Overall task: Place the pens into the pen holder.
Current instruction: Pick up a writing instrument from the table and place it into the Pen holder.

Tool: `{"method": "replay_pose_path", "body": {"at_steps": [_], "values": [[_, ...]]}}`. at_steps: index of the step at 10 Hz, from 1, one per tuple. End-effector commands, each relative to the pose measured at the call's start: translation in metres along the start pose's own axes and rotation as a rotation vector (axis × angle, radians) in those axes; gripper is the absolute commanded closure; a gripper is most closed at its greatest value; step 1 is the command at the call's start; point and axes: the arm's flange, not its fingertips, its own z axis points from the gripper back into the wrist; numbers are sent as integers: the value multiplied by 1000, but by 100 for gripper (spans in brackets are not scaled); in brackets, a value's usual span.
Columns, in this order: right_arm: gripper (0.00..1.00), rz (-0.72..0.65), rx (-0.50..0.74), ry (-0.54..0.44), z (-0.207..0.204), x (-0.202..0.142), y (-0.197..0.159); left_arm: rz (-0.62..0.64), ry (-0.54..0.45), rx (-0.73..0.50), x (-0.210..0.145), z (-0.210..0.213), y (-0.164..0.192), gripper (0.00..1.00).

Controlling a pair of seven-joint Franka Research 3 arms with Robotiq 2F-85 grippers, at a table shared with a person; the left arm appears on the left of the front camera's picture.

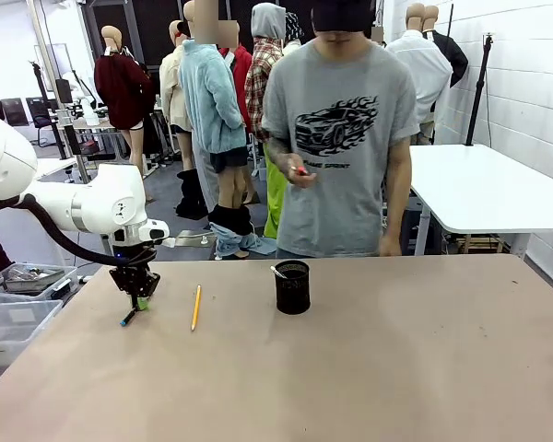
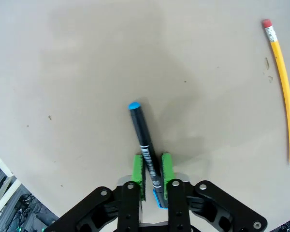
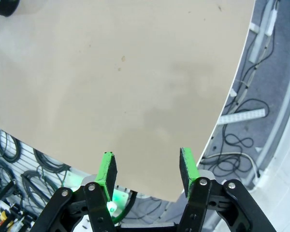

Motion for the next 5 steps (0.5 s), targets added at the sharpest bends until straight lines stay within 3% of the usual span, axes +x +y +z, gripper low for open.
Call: {"method": "replay_pose_path", "body": {"at_steps": [1,4,5], "values": [[34,3,-11,-5,-3,-1,0,23,-2,22,-4,-18,1,100],[34,3,-11,-5,-3,-1,0,0,-4,16,-6,-15,4,100],[34,3,-11,-5,-3,-1,0,-77,-47,-89,-13,-2,11,100]]}}
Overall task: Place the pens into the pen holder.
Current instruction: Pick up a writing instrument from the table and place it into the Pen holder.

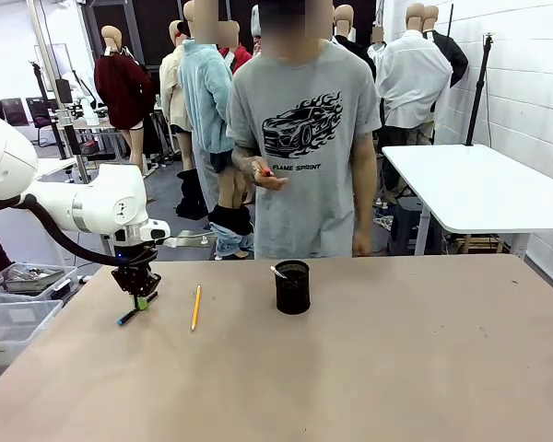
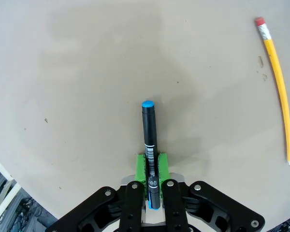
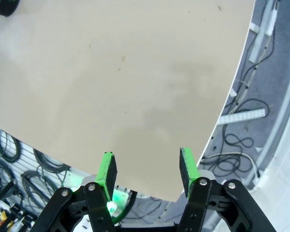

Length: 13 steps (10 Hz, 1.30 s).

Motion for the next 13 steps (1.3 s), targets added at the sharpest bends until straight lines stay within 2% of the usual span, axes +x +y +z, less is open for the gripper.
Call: {"method": "replay_pose_path", "body": {"at_steps": [1,3,5,9,11,12,13], "values": [[34,3,-11,-5,-3,-1,0,-134,-113,-151,-21,15,15,100],[34,3,-11,-5,-3,-1,0,-335,-253,-253,-32,39,15,100],[34,3,-11,-5,-3,-1,0,-470,-345,-311,-31,45,12,100],[34,3,-11,-5,-3,-1,0,-789,-605,-399,-15,56,-19,100],[34,3,-11,-5,-3,-1,0,-867,-721,-459,-14,63,-32,100],[34,3,-11,-5,-3,-1,0,-914,-768,-542,-16,68,-28,100],[34,3,-11,-5,-3,-1,0,-1051,-781,-686,-23,70,-18,100]]}}
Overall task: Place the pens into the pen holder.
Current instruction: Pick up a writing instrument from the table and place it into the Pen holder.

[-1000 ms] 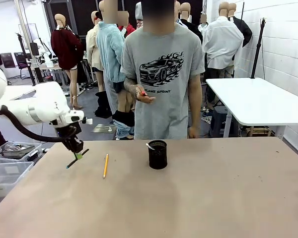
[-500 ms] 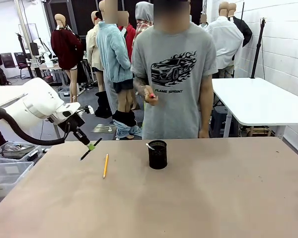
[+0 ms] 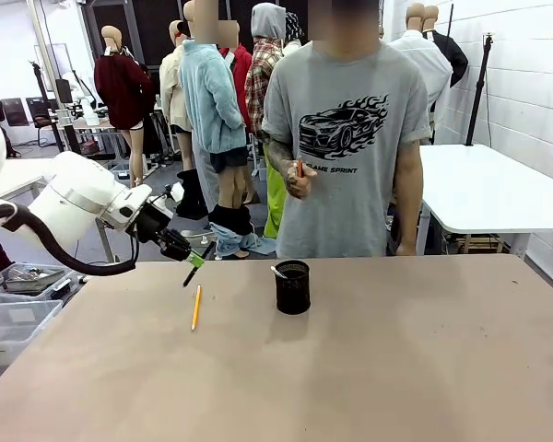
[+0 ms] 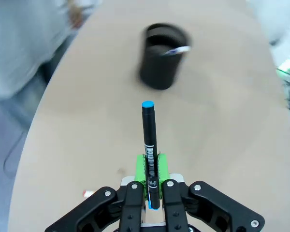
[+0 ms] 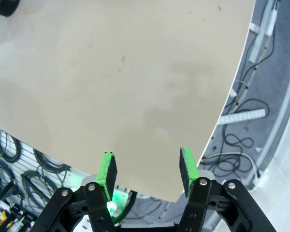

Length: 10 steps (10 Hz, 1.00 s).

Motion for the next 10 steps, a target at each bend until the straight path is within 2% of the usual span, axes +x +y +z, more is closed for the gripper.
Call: {"method": "replay_pose_path", "body": {"at_steps": [1,4,6,8,10], "values": [[34,3,-11,-4,-3,-1,0,-88,-153,-146,-21,29,4,100],[34,3,-11,-4,-3,-1,0,-147,-197,-161,-39,63,-15,100],[34,3,-11,-4,-3,-1,0,-223,-319,-232,-75,110,-35,100],[34,3,-11,-4,-3,-1,0,-223,-409,-62,-122,153,-74,100],[34,3,-11,-4,-3,-1,0,-219,-474,20,-150,171,-86,100]]}}
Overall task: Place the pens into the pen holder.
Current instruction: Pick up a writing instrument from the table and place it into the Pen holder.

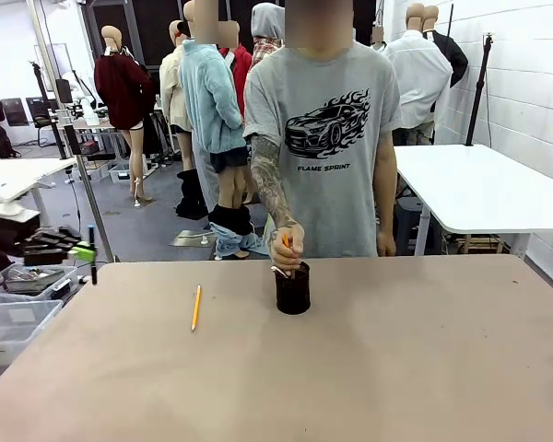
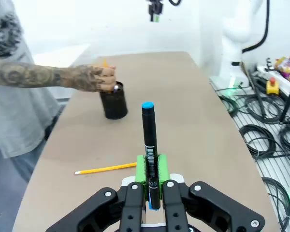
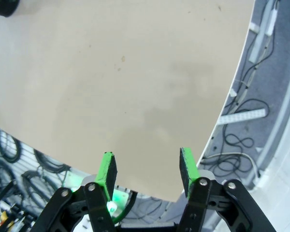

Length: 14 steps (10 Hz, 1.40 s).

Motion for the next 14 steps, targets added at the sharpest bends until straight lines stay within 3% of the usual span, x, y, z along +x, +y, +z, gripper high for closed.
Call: {"method": "replay_pose_path", "body": {"at_steps": [1,3,6,14], "values": [[34,6,-13,-3,-3,0,1,-23,-59,53,-5,-6,-5,100],[34,6,-13,-3,-3,0,1,-14,-86,7,-7,-15,8,100],[34,6,-13,-3,-3,0,1,-6,-45,-80,17,-56,43,100],[34,6,-13,-3,-3,0,1,-61,74,-416,108,-242,143,100]]}}
